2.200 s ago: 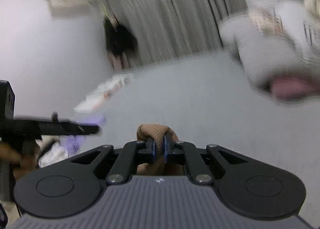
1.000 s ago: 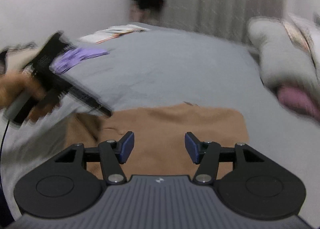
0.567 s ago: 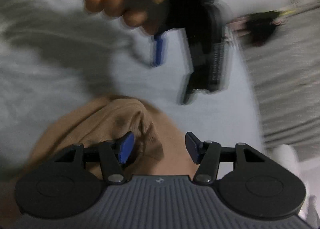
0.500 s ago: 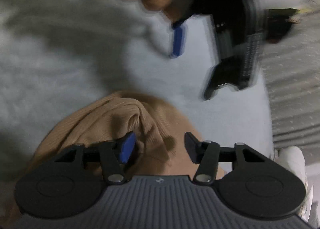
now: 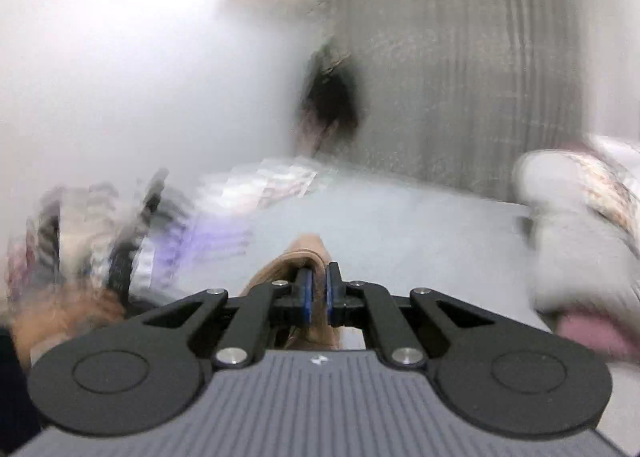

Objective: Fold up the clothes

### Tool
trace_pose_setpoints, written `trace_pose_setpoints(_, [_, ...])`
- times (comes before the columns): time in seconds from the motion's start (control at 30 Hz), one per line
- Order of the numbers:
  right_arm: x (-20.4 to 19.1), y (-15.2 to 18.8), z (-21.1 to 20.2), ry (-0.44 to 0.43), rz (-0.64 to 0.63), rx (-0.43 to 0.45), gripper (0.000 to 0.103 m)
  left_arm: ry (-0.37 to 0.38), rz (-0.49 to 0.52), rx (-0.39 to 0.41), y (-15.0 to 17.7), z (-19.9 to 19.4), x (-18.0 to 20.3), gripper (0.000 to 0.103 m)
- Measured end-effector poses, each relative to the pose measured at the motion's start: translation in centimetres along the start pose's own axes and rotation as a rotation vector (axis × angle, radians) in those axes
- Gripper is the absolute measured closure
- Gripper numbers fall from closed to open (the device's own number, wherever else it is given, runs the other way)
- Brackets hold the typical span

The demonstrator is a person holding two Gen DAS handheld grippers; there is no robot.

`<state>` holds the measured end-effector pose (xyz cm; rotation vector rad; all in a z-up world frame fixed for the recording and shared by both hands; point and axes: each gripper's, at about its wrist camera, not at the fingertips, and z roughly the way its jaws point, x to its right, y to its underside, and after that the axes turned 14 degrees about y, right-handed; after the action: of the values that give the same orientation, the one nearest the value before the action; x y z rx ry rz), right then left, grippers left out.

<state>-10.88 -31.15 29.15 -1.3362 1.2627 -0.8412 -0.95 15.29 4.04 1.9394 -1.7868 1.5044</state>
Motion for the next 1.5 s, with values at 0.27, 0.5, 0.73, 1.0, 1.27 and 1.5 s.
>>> trace_pose_setpoints(0.27, [23.1, 6.5, -8.5, 0.168, 0.477, 0.05, 0.095, 0.165, 0.105, -0.148, 3.0, 8.1, 7.2, 0.021])
trace_pose_setpoints(0.5, [30.7, 14.4, -5.7, 0.325, 0.658, -0.059, 0.095, 0.154, 0.16, -0.286, 6.8, 16.8, 12.8, 0.021])
trace_pose_setpoints(0.73, [34.5, 17.8, -5.6, 0.4, 0.721, -0.06, 0.094, 0.197, 0.153, -0.346, 6.4, 19.0, 17.3, 0.02])
trace_pose_setpoints(1.0, [33.9, 19.5, -6.6, 0.369, 0.689, -0.012, 0.093, 0.203, -0.233, -0.385, 10.5, 21.9, 19.1, 0.02])
trace_pose_setpoints(1.27, [32.9, 19.5, -7.1, 0.338, 0.675, 0.005, 0.093, -0.015, -0.37, 0.04, 11.0, 23.5, 19.1, 0.021])
trace_pose_setpoints(1.5, [32.8, 18.9, -6.5, 0.387, 0.636, -0.013, 0.093, -0.245, -0.202, 0.223, 11.0, 26.6, 20.2, 0.101])
